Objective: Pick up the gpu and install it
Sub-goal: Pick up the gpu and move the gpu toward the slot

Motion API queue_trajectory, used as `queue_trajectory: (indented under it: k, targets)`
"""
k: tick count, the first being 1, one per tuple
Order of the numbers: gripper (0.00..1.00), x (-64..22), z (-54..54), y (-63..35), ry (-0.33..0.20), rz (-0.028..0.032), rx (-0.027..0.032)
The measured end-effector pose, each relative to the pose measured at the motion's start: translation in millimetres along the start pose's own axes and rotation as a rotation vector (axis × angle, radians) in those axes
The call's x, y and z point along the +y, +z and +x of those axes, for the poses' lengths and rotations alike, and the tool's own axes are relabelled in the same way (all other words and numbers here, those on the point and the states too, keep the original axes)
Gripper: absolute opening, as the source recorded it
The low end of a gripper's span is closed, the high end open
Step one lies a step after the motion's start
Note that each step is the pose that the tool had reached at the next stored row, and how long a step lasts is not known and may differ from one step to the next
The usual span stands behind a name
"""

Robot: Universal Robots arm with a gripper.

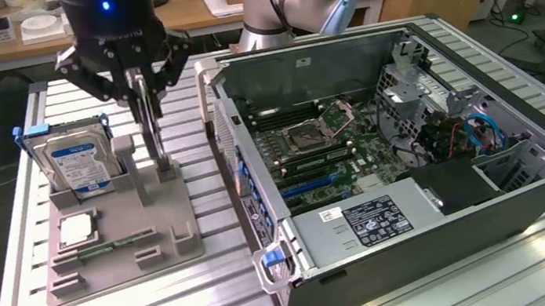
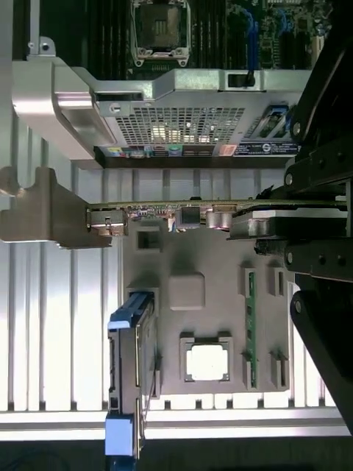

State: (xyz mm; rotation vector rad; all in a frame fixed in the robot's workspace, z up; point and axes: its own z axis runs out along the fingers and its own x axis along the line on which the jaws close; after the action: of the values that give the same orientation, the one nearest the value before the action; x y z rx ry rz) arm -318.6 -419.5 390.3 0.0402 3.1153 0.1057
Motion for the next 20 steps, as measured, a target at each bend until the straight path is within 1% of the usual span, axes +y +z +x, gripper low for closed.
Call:
queue_trajectory:
  k: [5,6,8,10,20]
  targets:
    - [0.28,1.6,-0.5,-22.7,0.000,-0.0016,0.0000]
    - [0.28,1.8,-0.6,-25.8,0.000,-0.0020,0.0000]
    - [0.28,2.1,-2.2,-25.9,0.000,-0.0022,0.0000]
    - [0.28,2.6,-7.7,-25.8,0.000,-0.0021,0.0001]
    - [0.28,4.8,-52.7,-24.6,0.000,-0.0021,0.0001]
